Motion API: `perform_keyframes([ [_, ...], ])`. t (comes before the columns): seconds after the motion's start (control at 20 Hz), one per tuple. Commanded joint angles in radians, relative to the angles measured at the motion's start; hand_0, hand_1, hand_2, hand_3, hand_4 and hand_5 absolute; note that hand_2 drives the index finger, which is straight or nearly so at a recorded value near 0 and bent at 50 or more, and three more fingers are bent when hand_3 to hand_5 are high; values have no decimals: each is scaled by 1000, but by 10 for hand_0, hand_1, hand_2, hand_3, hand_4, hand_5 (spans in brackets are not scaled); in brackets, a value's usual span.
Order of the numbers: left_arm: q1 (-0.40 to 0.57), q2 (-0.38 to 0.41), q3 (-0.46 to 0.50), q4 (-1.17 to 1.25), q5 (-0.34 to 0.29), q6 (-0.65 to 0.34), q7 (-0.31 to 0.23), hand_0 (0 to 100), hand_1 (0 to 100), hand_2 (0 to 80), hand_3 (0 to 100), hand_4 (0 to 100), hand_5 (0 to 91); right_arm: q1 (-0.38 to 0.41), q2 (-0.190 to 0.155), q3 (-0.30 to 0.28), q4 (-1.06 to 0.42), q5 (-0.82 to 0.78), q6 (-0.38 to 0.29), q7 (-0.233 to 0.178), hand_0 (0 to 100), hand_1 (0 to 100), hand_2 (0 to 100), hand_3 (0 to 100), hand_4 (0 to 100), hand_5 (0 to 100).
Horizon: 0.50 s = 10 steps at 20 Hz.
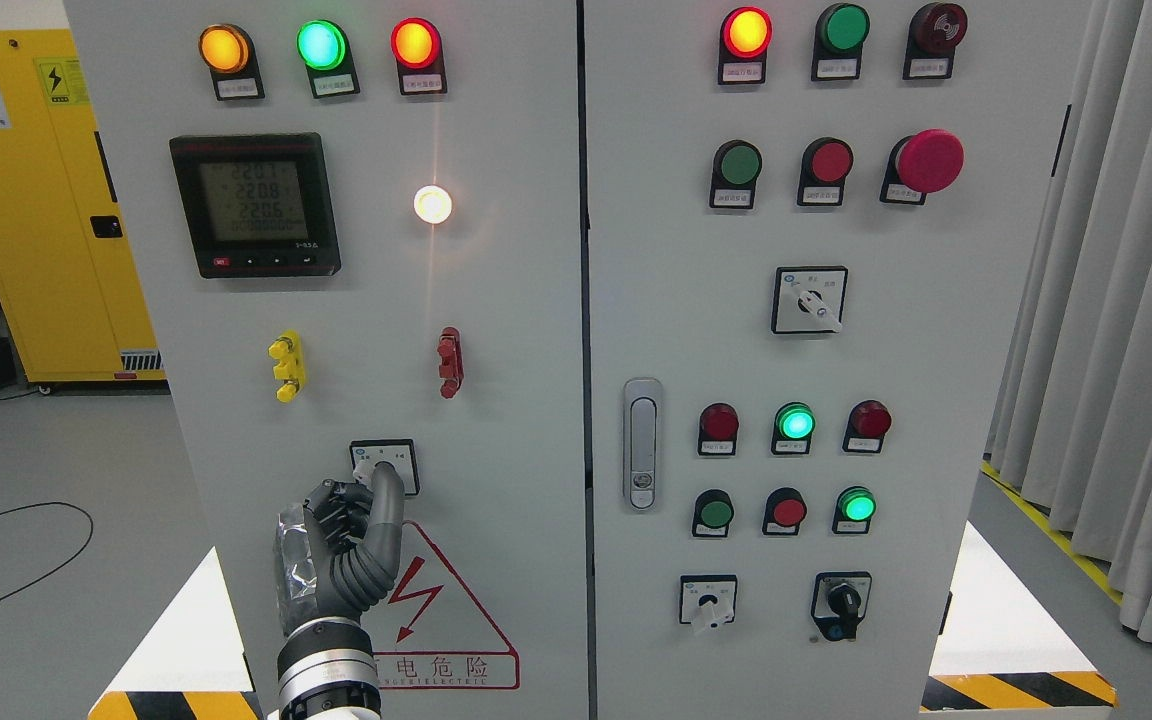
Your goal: Turn on light switch 1
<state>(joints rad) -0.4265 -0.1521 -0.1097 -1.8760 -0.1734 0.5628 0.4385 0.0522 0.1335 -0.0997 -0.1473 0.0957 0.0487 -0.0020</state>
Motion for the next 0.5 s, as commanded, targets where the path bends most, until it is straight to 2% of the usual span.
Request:
perform_keyframes([
  [0.0, 0, 0, 1, 5, 0, 0, 0, 749, 495, 664, 971, 897, 813, 0, 0, 0, 0, 1, 0, 0, 0, 500, 40, 0, 0, 0],
  [0.25, 0, 0, 1, 6, 0, 0, 0, 735, 503, 672, 970, 897, 814, 0, 0, 0, 0, 1, 0, 0, 0, 500, 40, 0, 0, 0],
  [0.4, 0, 0, 1, 6, 0, 0, 0, 657, 517, 683, 970, 897, 814, 0, 0, 0, 0, 1, 0, 0, 0, 500, 40, 0, 0, 0],
  [0.45, 0, 0, 1, 8, 0, 0, 0, 587, 513, 686, 970, 897, 814, 0, 0, 0, 0, 1, 0, 0, 0, 500, 40, 0, 0, 0],
])
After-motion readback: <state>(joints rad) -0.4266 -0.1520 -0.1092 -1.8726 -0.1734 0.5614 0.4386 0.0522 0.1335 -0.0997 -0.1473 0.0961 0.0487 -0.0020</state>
